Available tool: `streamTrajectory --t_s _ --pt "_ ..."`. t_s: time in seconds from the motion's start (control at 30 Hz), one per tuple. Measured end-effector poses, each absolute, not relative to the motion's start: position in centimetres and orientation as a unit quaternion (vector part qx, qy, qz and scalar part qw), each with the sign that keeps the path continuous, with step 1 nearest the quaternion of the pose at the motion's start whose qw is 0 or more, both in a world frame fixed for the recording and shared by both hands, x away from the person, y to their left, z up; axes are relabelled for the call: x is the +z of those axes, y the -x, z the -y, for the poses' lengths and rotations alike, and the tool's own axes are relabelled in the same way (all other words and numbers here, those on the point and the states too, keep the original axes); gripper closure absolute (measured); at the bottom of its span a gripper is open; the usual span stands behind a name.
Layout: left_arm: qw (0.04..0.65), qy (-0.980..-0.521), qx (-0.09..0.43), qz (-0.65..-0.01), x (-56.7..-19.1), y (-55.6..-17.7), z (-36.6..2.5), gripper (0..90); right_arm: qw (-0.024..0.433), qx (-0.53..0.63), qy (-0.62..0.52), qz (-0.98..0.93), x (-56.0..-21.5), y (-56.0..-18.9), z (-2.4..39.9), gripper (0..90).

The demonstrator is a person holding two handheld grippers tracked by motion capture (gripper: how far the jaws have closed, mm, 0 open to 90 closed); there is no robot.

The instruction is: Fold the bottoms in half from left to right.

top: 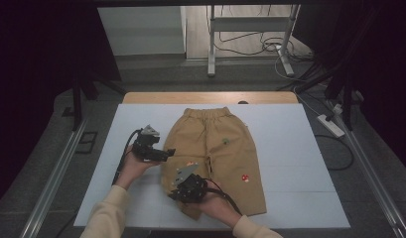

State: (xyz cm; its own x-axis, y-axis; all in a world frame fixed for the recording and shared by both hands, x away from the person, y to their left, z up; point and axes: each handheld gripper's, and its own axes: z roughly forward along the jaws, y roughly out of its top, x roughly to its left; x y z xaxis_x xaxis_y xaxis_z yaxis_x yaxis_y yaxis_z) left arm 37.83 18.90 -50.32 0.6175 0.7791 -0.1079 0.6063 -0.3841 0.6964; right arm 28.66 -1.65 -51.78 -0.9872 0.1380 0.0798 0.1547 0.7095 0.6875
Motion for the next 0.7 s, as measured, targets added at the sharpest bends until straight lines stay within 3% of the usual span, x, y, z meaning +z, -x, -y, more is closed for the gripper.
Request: streamTrajectory --t_s 0.7 --pt "0.352 -0.825 0.115 -0.426 -50.5 -40.2 -17.9 13.5 0.01 -0.372 0.078 0.925 -51.8 -28.6 1.6 86.4"
